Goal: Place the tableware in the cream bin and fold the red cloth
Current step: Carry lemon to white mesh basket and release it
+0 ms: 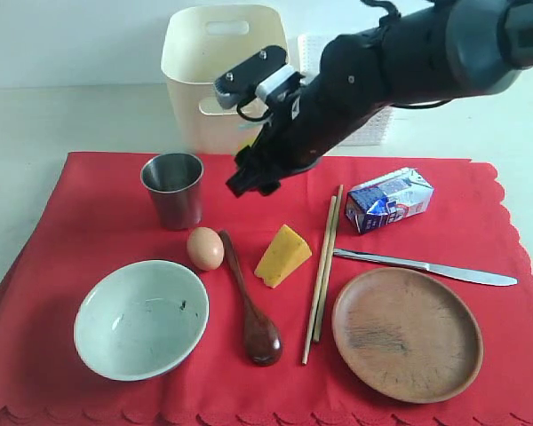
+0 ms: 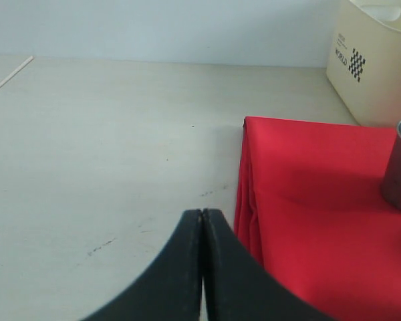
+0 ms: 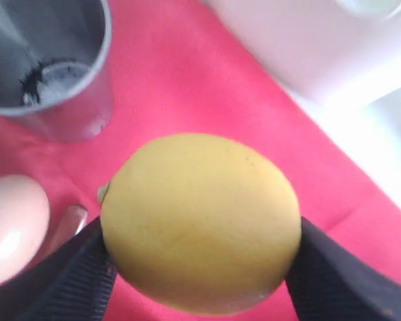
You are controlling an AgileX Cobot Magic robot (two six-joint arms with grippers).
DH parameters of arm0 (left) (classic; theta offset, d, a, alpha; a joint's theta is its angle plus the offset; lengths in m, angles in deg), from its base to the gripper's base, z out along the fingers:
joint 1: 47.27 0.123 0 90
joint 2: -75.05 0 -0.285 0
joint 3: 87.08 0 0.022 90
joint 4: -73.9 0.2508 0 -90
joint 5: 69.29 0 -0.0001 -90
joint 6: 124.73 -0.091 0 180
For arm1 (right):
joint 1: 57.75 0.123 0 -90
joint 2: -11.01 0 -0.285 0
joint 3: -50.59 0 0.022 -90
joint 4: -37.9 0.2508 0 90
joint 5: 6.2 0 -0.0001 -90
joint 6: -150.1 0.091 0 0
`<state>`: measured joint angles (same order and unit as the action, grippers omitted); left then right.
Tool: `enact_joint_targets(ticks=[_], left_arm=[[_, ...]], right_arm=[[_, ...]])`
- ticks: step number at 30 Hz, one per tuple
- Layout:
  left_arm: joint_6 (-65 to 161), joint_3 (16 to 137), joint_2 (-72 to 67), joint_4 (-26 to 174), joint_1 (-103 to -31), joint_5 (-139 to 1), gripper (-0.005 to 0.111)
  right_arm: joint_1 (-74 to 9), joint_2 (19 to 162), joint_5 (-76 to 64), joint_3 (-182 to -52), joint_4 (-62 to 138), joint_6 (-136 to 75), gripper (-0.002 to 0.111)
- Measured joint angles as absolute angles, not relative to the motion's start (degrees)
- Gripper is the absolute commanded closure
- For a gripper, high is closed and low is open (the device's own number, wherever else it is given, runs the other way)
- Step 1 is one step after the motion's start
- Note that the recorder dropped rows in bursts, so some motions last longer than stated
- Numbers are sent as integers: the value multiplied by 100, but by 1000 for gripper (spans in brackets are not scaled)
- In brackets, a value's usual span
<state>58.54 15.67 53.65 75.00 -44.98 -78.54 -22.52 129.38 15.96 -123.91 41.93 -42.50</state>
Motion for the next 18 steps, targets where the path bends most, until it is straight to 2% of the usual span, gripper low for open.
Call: enact_joint_targets(ticks=[10, 18], left_arm=[[5854, 1567, 5365, 7500, -4498, -7854, 106], [5854, 1567, 5365, 7500, -4498, -7854, 106]], right_arm=[[-2322, 12027, 1184, -12391, 3947, -4250, 108], [-3184, 12015, 435, -12391, 3947, -4097, 108]])
